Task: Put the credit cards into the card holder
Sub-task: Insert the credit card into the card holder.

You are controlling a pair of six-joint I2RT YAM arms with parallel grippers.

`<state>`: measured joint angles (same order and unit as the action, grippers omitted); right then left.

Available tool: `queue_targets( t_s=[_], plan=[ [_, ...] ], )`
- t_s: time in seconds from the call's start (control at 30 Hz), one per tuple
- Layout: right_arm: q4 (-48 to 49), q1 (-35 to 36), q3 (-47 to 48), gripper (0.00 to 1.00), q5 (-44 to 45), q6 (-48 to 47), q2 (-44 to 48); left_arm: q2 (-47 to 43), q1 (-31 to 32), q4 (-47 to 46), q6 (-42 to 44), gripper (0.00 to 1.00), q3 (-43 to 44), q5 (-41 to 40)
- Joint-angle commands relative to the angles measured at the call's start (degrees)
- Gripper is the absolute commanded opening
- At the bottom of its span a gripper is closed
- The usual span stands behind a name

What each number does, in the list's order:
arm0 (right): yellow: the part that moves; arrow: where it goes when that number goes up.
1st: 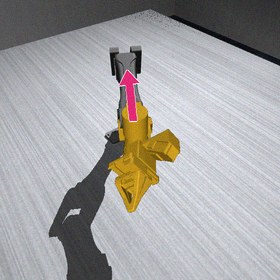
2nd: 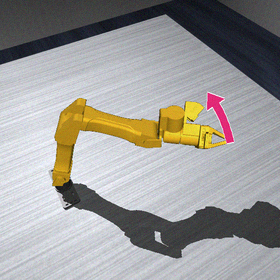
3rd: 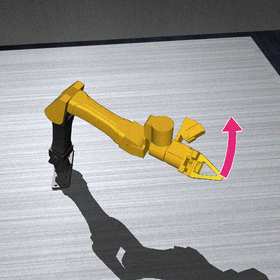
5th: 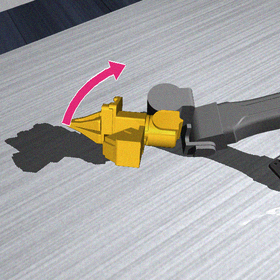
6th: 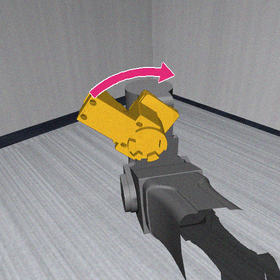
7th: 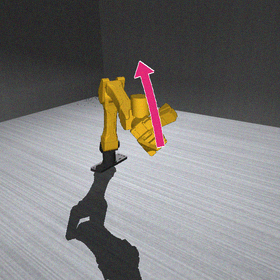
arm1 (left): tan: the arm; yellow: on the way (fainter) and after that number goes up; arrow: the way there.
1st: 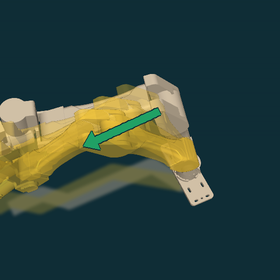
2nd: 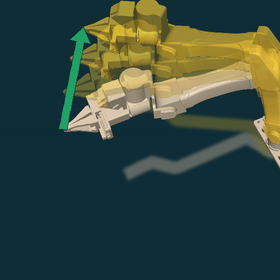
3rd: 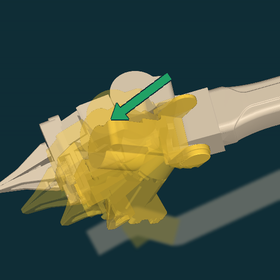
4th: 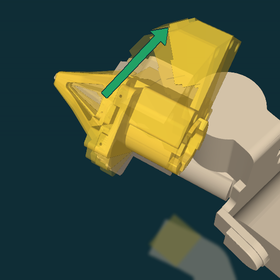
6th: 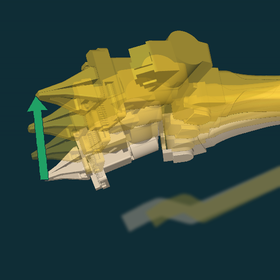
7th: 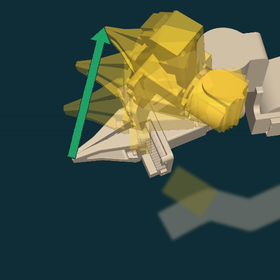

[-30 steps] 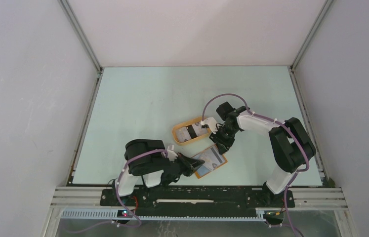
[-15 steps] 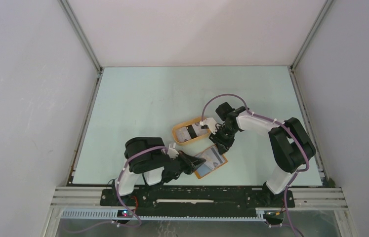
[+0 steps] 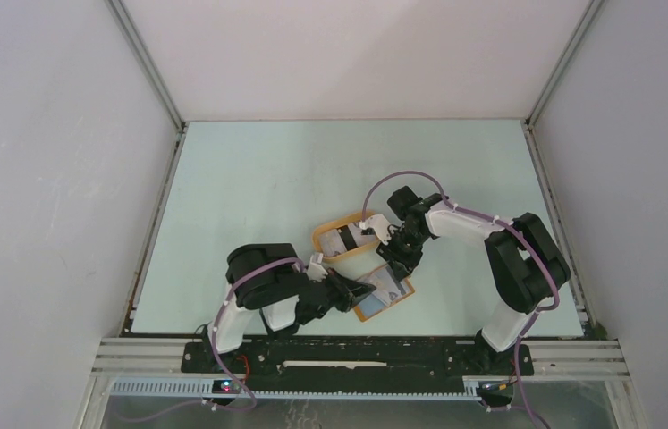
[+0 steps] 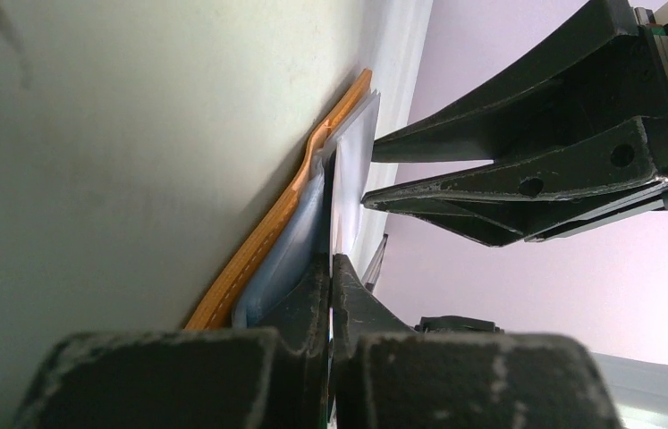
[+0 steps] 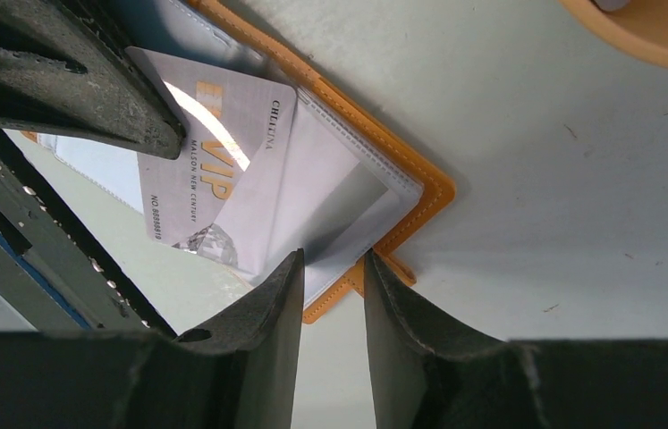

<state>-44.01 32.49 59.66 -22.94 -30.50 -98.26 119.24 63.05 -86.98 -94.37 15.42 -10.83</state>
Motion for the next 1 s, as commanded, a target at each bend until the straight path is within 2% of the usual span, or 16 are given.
queue_targets(
  t_s=[0.0, 0.23, 0.4, 0.97],
  plan=[
    [-0.29, 0.74, 1.21, 0.38, -0.33, 0.95, -0.98, 2.79, -0.73, 0.41, -1.59, 0.0, 1.36, 6.12],
    [-0.49, 1.15, 1.79, 0.33, 1.07, 1.5, -2.45, 2.81, -1.12, 0.55, -3.91, 0.0, -0.05, 10.23],
    [-0.38, 1.61, 1.8, 0.32, 2.0, 1.67, -2.96, 2.64, -1.52, 0.91, -4.53, 0.0, -0.82, 13.03],
    [-0.49, 2.53, 1.84, 0.32, 0.35, 1.75, -3.99, 3.76, -1.43, 2.92, 2.22, 0.0, 0.73, 11.27]
  ],
)
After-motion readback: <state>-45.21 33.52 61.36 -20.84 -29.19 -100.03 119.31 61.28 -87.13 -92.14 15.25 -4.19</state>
